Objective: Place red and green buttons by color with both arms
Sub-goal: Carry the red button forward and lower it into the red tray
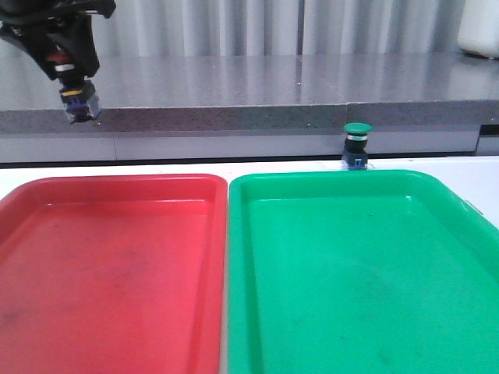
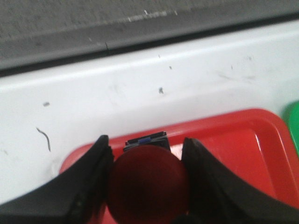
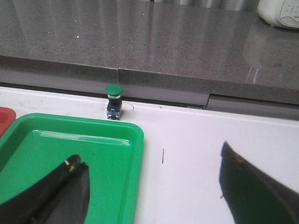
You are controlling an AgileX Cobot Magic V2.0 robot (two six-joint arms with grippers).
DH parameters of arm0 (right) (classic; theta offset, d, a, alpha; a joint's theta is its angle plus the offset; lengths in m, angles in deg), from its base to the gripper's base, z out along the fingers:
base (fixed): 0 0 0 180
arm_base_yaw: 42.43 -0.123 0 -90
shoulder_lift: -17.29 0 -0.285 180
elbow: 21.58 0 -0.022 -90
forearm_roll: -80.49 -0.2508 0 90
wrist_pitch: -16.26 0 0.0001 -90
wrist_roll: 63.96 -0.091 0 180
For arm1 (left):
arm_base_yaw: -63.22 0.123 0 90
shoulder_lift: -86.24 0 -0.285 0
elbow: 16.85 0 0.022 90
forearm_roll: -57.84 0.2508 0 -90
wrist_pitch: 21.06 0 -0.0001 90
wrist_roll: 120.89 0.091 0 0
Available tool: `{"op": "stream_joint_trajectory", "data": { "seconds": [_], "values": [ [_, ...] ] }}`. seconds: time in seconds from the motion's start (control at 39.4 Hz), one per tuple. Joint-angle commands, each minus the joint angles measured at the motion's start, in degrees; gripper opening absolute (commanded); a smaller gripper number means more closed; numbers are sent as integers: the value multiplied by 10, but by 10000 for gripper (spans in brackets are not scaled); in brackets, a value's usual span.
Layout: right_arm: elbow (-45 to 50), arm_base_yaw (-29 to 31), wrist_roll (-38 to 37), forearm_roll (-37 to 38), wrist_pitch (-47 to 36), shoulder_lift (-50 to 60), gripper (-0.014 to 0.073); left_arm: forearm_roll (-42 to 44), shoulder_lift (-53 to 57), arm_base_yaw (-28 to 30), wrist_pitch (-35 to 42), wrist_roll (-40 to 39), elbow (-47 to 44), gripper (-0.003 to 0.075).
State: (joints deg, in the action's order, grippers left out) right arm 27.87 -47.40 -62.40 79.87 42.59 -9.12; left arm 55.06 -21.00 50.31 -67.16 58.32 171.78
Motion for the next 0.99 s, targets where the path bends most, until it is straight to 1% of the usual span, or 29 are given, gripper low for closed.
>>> {"op": "stream_joint_trajectory", "data": {
  "seconds": [0.0,0.18,0.25,0.36,0.43,0.61,0.89,0.96],
  "values": [
    [-21,2,1,1,-41,-9,587,-7,78,-18,59,-14,-73,1],
    [-21,2,1,1,-41,-9,587,-5,134,-49,88,-30,-208,1],
    [-21,2,1,1,-41,-9,587,2,136,-65,114,-30,-251,1],
    [-21,2,1,1,-41,-9,587,7,128,-87,150,-31,-285,1],
    [-21,2,1,1,-41,-9,587,9,118,-96,159,-39,-297,1],
    [-20,2,1,1,-41,-9,587,65,96,-104,155,-88,-304,1],
    [-20,2,1,1,-41,-9,587,67,92,-104,129,-88,-304,5],
    [-20,2,1,1,-41,-9,587,67,92,-104,124,-88,-304,41]
  ]
}}
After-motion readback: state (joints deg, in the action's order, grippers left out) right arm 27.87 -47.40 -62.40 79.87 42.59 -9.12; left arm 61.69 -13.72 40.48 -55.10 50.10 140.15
